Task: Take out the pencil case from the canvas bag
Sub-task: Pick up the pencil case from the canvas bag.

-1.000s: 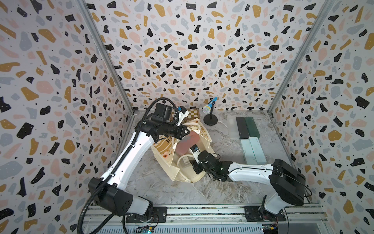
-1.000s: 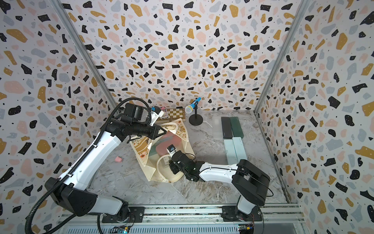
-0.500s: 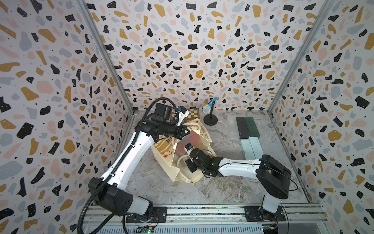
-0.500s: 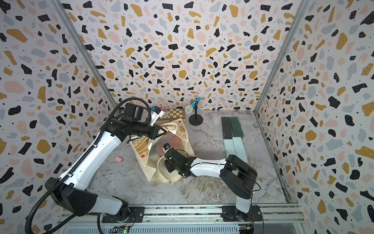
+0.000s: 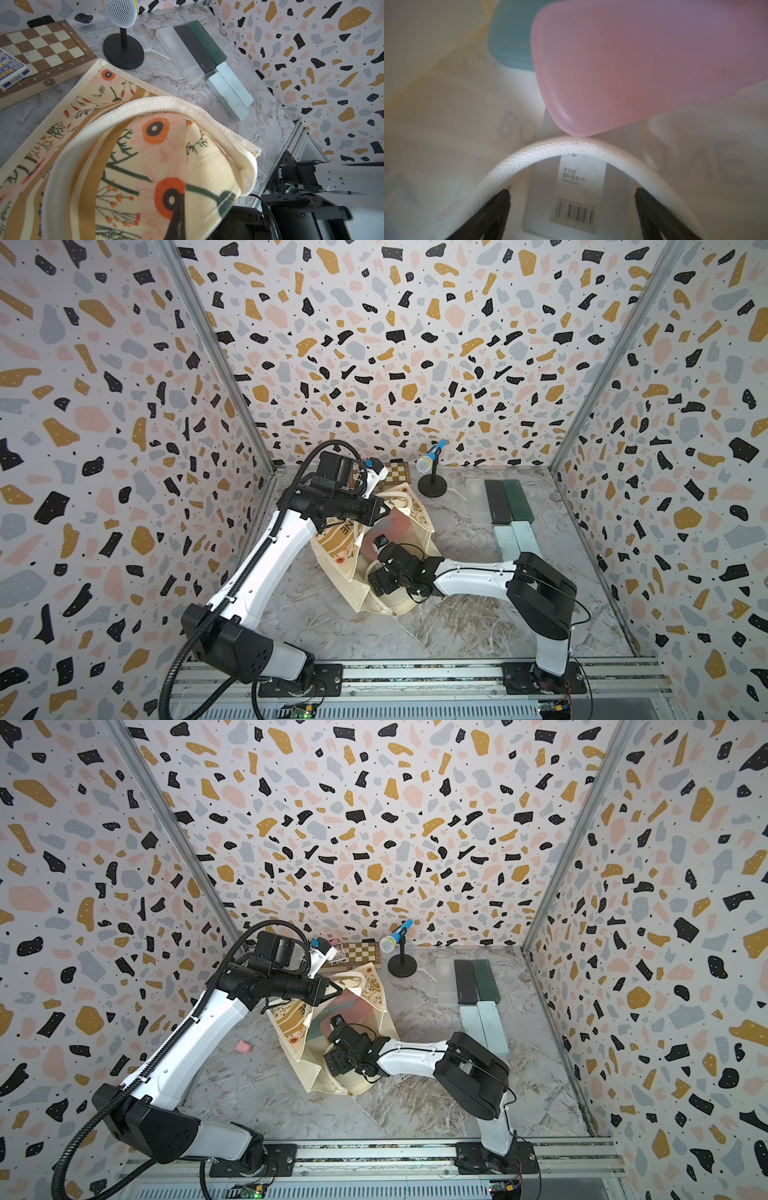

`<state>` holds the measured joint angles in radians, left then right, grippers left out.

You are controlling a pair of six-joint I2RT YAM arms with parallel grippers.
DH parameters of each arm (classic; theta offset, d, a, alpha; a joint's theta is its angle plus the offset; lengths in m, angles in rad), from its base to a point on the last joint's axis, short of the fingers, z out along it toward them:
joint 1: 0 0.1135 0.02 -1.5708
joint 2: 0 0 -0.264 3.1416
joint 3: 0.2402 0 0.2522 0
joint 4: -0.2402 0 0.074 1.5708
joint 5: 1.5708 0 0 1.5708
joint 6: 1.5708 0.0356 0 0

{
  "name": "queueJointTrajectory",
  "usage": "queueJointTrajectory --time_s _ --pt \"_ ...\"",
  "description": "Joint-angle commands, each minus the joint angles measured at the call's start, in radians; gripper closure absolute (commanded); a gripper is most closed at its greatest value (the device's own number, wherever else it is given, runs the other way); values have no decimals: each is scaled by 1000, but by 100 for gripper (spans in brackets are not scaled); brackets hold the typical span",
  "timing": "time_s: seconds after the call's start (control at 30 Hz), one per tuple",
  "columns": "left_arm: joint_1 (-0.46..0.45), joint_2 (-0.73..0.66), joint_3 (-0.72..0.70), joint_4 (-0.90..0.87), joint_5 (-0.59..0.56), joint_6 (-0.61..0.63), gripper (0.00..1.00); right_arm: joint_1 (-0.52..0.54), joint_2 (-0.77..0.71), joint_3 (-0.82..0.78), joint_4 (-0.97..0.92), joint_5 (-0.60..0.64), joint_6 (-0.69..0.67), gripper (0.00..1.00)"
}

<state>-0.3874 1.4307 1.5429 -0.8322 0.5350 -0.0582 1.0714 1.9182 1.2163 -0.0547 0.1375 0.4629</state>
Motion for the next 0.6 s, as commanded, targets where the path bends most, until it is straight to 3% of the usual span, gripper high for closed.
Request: queueJointTrajectory --time_s 0.0,0.13,0.57 --pt "-4 -19 6 67 49 13 100 -14 12 47 -77 0 31 3" --pt "-3 -20 6 67 47 14 100 -24 32 63 -100 -7 43 2" --pt "-4 -21 5 64 18 15 100 -41 9 42 -85 -13 61 23"
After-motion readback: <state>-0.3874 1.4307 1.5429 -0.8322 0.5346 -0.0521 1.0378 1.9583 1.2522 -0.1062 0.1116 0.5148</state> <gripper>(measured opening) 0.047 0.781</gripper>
